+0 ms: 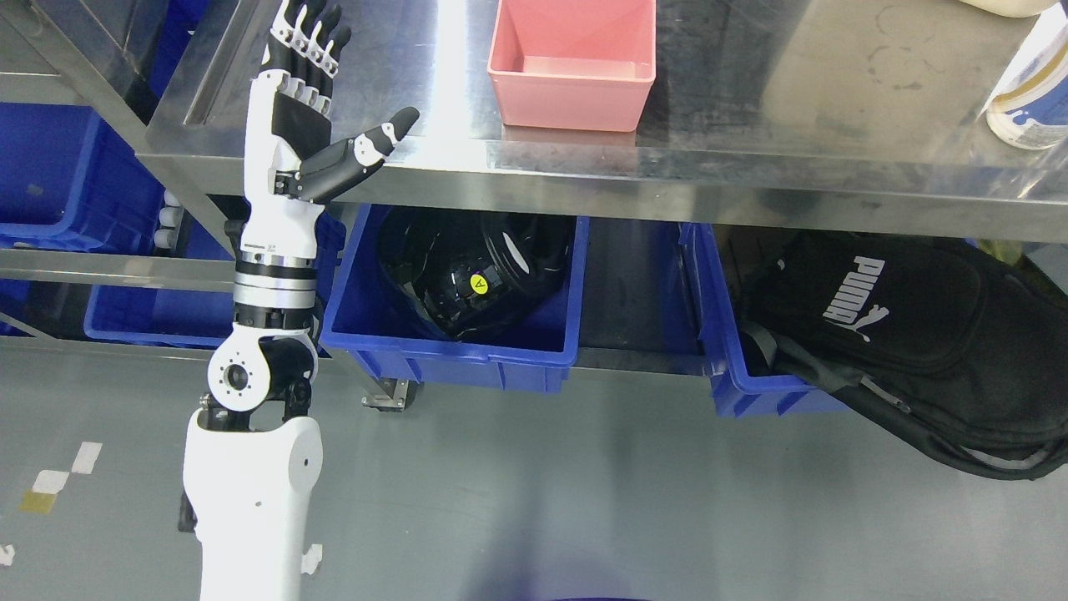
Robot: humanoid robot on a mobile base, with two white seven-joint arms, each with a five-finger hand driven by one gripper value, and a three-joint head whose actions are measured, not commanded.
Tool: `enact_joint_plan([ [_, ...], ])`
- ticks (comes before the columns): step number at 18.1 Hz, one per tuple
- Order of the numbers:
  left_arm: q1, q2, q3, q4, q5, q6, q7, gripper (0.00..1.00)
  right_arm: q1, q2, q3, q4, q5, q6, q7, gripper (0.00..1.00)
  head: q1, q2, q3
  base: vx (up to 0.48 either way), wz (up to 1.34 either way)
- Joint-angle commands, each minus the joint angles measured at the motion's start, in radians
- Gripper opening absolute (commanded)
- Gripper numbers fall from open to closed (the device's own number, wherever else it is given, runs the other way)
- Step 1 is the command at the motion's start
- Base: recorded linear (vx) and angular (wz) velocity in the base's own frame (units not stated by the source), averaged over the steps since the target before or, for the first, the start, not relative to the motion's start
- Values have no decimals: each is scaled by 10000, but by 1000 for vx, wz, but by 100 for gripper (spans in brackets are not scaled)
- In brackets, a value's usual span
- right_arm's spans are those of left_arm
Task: Place storage box into left shelf container
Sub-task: 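Reach the left hand up toward the pink box on the table top, then close the left hand fingers around the pink box's rim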
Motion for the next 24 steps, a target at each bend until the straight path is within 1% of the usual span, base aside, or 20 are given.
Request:
enact_joint_plan([
  [1,-23,175,-137,-47,-17,-3,-15,100,-46,-175,0,-175,-215,6,17,100,0,0,0,0,0],
  [3,-38,175,16,-32,-17,12,-15,100,-46,-175,0,-175,-215,6,32,100,0,0,0,0,0],
  [5,-282,175,459,-32,-32,27,-213,100,-46,-175,0,-175,-215,6,32,100,0,0,0,0,0],
  [7,-1108,198,1058,304,-185,377,-2029,100,-46,-175,0,-175,-215,6,32,100,0,0,0,0,0],
  [9,-2058,673,1259,657,-445,930,-4604,100,-46,-175,0,-175,-215,6,32,100,0,0,0,0,6],
  [10,-2595,888,1350,856,-780,1190,-5680,100,-46,-175,0,-175,-215,-9,17,100,0,0,0,-1,11],
  [11,-3253,1179,1412,1071,-1452,1466,-6298,100,-46,-175,0,-175,-215,6,32,100,0,0,0,0,0],
  [13,-4435,1548,1199,1363,-2360,1546,-6411,100,-46,-175,0,-175,-215,6,32,100,0,0,0,0,0],
  [14,-4988,1717,560,1638,-2667,1622,-6533,100,-46,-175,0,-175,-215,6,17,100,0,0,0,0,0],
  [16,-5757,2238,-1217,2175,-3312,1622,-7022,100,-46,-175,0,-175,-215,6,17,100,0,0,0,0,0],
  [17,-6079,2362,-1955,2329,-3527,1622,-7557,100,-46,-175,0,-175,-215,-9,32,100,0,0,0,0,0],
  [18,-6310,2333,-2463,2483,-3666,1638,-7957,100,-46,-175,0,-175,-215,6,32,100,0,0,0,0,0],
  [21,-6879,2256,-3294,3386,-4539,1653,-8466,99,-46,-175,0,-175,-215,6,32,100,0,0,0,0,0],
  [22,-6971,2240,-3403,3617,-4770,1653,-8558,98,-46,-175,0,-175,-215,6,17,100,0,0,0,0,0],
  [24,-6972,2210,-3450,3787,-5184,1653,-8636,97,-46,-175,0,-175,-215,6,32,100,0,0,0,0,0],
])
